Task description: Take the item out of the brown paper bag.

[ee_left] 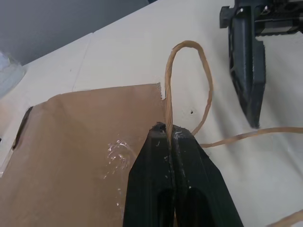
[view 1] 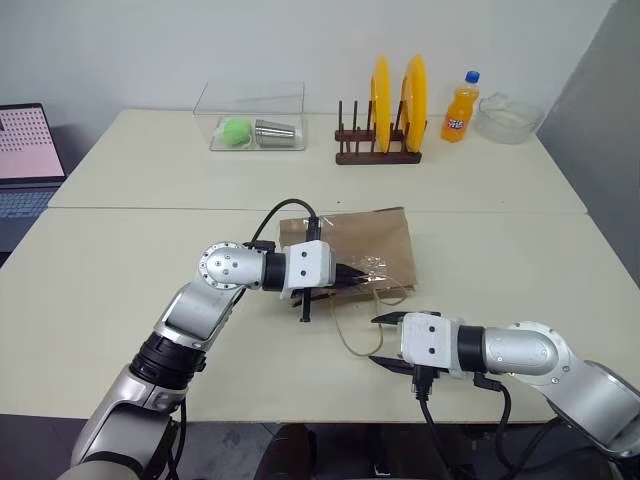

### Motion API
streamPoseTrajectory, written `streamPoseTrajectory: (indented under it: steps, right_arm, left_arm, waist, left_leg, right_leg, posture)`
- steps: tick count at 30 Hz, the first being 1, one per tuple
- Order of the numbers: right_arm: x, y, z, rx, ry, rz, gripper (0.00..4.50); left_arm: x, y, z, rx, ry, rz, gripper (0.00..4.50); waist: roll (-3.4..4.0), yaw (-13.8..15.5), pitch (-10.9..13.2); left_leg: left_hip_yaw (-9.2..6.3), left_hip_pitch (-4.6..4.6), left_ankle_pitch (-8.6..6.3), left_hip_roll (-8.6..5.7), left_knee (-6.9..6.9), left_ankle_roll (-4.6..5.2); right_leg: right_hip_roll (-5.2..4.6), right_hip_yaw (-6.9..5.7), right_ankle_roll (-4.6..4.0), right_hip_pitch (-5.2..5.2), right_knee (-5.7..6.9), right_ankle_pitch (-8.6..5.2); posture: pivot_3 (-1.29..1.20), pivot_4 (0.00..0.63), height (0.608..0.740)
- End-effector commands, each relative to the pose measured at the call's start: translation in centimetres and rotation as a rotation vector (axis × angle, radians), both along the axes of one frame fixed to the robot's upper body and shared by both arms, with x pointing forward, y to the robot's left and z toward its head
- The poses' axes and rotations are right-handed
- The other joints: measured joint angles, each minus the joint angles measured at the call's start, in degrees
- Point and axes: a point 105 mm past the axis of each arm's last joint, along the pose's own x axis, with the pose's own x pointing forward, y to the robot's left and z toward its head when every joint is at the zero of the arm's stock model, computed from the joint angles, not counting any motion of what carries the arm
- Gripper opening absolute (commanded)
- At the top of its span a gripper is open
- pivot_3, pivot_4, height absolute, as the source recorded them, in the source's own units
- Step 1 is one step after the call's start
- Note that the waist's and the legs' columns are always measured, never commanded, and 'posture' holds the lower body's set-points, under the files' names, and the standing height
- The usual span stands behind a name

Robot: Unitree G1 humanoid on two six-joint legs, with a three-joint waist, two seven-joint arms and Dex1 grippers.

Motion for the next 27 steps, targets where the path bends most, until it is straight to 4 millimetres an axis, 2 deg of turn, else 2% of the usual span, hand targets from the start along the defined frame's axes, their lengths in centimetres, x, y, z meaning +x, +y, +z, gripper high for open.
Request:
streamPoseTrajectory:
  steps: [1,7,13,16,21,22,24,27]
  right_arm:
    - [-0.1,0.5,-0.4,-0.035,-0.035,0.052,2.68]
    - [0.4,0.4,-2.1,-0.112,-0.068,0.08,2.68]
    - [0.6,0.5,-2.7,-0.105,-0.073,0.053,2.68]
    - [0.6,0.9,-3.2,-0.083,-0.055,0.047,2.06]
    - [1.0,0.8,-4.5,-0.074,-0.007,-0.007,0.28]
    - [1.1,0.8,-4.8,-0.078,-0.003,-0.014,0.03]
    - [1.1,0.9,-5.4,-0.077,0.023,-0.035,0.03]
    - [0.9,0.9,-6.6,-0.108,0.052,-0.042,0.03]
  left_arm:
    - [-0.2,0.2,1.4,-0.02,-0.051,0.002,0.03]
    - [0.1,0.4,1.5,-0.017,-0.055,0.01,0.03]
    - [0.1,0.6,1.7,-0.017,-0.06,0.012,0.03]
    - [0.1,0.7,1.9,-0.022,-0.054,0.013,0.0]
    - [0.0,1.2,2.6,-0.028,-0.047,0.016,0.0]
    - [0.1,1.3,2.8,-0.031,-0.048,0.024,0.0]
    - [0.4,1.6,3.5,-0.046,-0.044,0.053,0.0]
    - [1.3,1.8,5.7,-0.134,0.003,0.125,0.0]
  waist:
    - [0.0,0.01,0.0]
    - [0.0,0.0,0.0]
    - [0.0,0.0,0.0]
    - [0.01,-0.05,-0.01]
    - [0.01,-0.03,-0.01]
    - [0.01,-0.06,-0.01]
    - [0.01,-0.07,-0.01]
    - [0.01,-0.06,-0.01]
  left_leg:
    - [0.0,-0.02,0.0,-0.01,0.01,0.0]
    - [0.0,-0.01,-0.01,-0.02,0.02,0.02]
    - [-0.01,0.01,-0.01,-0.01,0.05,0.03]
    - [0.01,0.03,-0.01,-0.01,0.07,0.02]
    - [0.0,0.02,-0.01,-0.01,0.11,0.03]
    - [0.0,0.02,-0.01,-0.01,0.11,0.03]
    - [0.01,0.03,-0.01,-0.02,0.11,0.03]
    - [-0.05,0.03,-0.01,-0.01,0.18,0.03]
  right_leg:
    - [-0.01,0.0,0.0,-0.01,-0.01,0.0]
    - [-0.02,0.0,-0.01,-0.01,0.02,0.0]
    - [-0.01,-0.01,-0.01,-0.01,0.07,0.0]
    - [-0.01,0.01,-0.01,-0.01,0.1,0.01]
    - [-0.01,0.0,-0.01,0.0,0.1,0.01]
    - [-0.01,0.0,-0.01,0.0,0.1,0.01]
    - [-0.01,0.01,-0.01,0.0,0.12,0.01]
    - [0.0,-0.03,-0.01,0.01,0.19,0.01]
  posture:
    - [0.0,0.15,0.74]
    - [0.0,0.15,0.74]
    - [0.0,0.15,0.74]
    - [0.0,0.15,0.74]
    - [0.0,0.15,0.74]
    - [0.0,0.15,0.74]
    - [0.0,0.15,0.74]
    - [0.0,0.15,0.74]
